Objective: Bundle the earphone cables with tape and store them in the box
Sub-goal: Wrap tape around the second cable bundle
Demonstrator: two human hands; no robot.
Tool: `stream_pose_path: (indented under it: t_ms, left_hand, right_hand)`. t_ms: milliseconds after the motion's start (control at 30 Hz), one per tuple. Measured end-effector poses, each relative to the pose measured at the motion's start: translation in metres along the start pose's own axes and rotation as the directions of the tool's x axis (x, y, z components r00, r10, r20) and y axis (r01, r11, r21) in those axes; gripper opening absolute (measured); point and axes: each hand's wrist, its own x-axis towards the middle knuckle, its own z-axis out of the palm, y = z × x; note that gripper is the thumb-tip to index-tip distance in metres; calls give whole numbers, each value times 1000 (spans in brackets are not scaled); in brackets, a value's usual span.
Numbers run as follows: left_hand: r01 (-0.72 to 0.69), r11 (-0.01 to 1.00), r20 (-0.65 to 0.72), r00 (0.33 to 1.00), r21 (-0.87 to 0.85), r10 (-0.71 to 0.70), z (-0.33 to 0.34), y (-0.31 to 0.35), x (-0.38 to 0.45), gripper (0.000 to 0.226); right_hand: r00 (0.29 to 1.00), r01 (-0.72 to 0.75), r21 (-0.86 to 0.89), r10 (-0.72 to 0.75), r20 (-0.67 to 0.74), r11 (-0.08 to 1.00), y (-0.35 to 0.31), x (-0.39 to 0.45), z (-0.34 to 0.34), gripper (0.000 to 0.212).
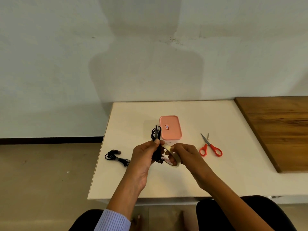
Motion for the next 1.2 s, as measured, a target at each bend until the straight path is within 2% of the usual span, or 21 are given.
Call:
stream_pose_path:
  t_ms: [67,167,300,500,700,867,1200]
  left_hand:
    - [-21,999,8,1000,36,21,3,-2,-1,21]
    - [-10,1000,-17,1000,22,10,4,-2,0,21]
    - [36,990,-28,999,-134,-40,-3,3,4,21]
    - [133,935,1,990,-328,-140,-8,5,9,19]
    - [154,926,14,987,-345,-159,-9,4,10,21]
    - [181,900,16,982,-397,-190,-10,8,10,20]
    - [181,902,-2,980,-393,-198,-10,9,10,21]
  right_hand:
    - [999,-19,32,20,-46,999,-1,1,2,38]
    - [1000,-25,17,25,-7,1000,0,2,0,36]
    - [996,3,26,-5,90,1000,-1,3,-2,37]
    - [979,14,148,-43,198,989,-3,2,-9,33]
    - [993,29,117,-43,113,993,-2,1,-7,37]
    - [988,33,124,-51,149,992,-3,3,-5,29]
    - [988,34,158,-58,146,987,-5,0,-4,30]
